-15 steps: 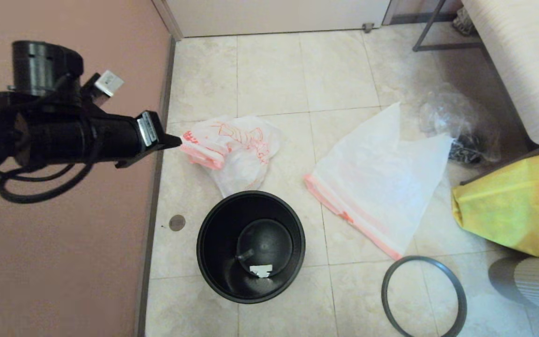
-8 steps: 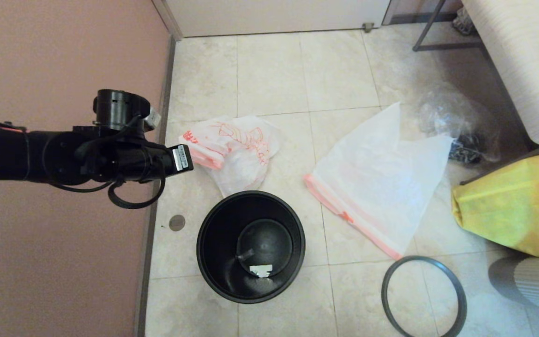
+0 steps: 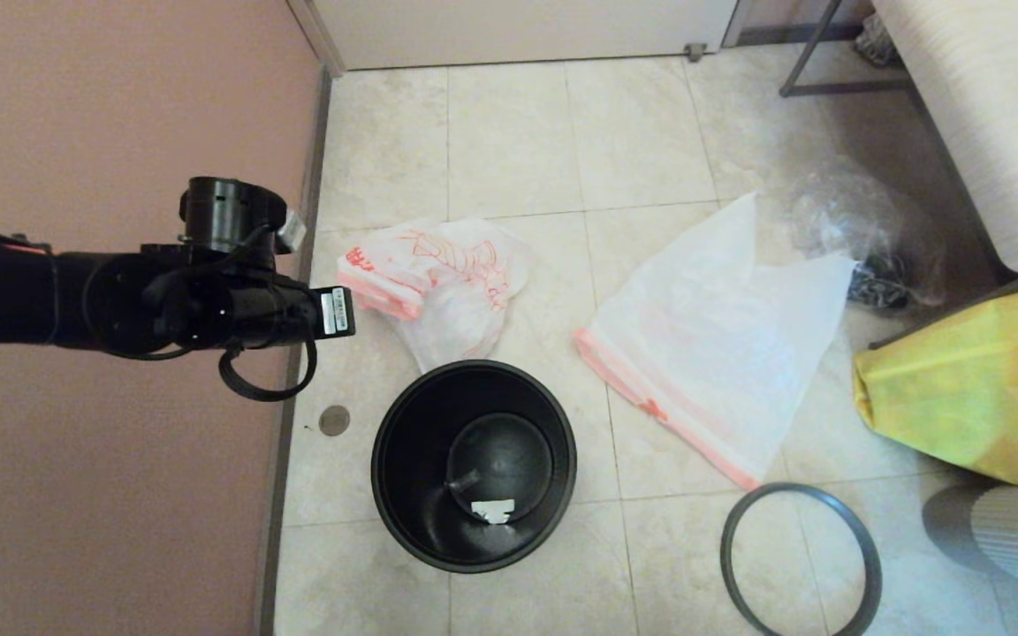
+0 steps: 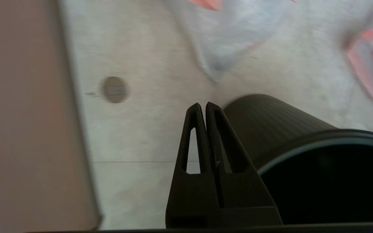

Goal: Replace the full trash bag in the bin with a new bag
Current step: Place the trash bag on the floor, then pick up a new trash bag

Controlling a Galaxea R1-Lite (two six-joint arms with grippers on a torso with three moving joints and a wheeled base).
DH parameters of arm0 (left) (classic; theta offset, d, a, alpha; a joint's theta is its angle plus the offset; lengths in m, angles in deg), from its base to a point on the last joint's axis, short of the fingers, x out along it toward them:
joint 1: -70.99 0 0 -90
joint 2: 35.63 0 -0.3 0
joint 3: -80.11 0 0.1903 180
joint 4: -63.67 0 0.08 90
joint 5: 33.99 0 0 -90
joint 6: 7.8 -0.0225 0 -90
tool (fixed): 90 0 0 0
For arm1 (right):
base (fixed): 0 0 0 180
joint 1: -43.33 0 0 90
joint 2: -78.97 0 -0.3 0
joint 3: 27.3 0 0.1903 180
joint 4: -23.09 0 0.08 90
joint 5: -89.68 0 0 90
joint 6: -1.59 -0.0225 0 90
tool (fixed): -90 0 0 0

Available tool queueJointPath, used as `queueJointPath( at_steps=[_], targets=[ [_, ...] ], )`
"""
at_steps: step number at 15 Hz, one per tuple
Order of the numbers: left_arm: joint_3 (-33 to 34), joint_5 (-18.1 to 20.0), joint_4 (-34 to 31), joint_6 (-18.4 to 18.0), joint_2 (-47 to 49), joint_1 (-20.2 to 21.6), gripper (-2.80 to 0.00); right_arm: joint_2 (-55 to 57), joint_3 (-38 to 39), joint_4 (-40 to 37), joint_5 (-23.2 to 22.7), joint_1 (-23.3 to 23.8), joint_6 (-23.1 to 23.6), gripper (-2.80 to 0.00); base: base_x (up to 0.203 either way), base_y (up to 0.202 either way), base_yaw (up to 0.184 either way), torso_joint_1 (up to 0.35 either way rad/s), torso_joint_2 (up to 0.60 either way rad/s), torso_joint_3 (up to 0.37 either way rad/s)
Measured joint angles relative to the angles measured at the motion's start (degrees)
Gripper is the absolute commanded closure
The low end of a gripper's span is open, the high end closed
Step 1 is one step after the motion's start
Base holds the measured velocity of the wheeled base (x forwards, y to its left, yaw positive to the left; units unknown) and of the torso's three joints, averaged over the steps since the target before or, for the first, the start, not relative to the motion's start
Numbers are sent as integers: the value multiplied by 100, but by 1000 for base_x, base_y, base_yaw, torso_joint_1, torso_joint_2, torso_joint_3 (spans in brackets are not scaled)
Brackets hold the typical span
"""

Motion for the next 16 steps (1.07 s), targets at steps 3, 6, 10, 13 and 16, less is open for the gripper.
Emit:
queueJointPath(
  at_steps=[3, 6, 10, 13, 16],
  targets=[
    [17, -270, -599, -22, -534, -337, 0, 0, 0, 0, 2, 0, 0, 0, 0, 0, 0, 0, 0, 0],
    [131, -535, -1103, -27, -1330, -776, 0, 0, 0, 0, 2, 0, 0, 0, 0, 0, 0, 0, 0, 0],
    [709, -912, -1195, -21, -2300, -700, 0, 0, 0, 1, 2, 0, 0, 0, 0, 0, 0, 0, 0, 0],
    [1283, -1424, -870, 5, -3002, -493, 0, 0, 0, 0, 2, 0, 0, 0, 0, 0, 0, 0, 0, 0],
    [1848, -1758, -533, -18, -3855, -401, 0, 0, 0, 0, 0, -2, 0, 0, 0, 0, 0, 0, 0, 0]
  ],
)
